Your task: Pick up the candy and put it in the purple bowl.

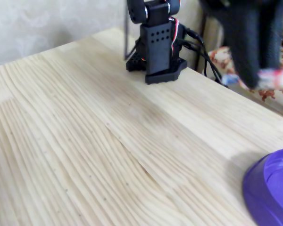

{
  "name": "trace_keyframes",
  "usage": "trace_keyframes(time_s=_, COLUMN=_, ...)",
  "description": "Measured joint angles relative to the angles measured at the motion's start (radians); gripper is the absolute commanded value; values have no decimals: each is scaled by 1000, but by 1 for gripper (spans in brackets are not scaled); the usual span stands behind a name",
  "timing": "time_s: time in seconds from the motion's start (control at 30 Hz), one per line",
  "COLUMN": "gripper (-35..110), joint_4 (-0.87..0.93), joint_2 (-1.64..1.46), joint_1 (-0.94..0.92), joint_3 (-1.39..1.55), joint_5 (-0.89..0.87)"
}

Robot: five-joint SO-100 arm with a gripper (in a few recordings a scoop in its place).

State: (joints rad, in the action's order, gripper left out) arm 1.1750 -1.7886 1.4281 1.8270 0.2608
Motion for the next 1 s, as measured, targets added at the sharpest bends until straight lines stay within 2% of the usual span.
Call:
trace_keyframes(time_s=0.27, gripper=9, joint_4=9, joint_2=295, joint_1=83, joint_3=-204, joint_5=-6)
trace_keyframes(time_s=1.0, gripper=10, joint_4=92, joint_2=778, joint_1=75, joint_3=-738, joint_5=38)
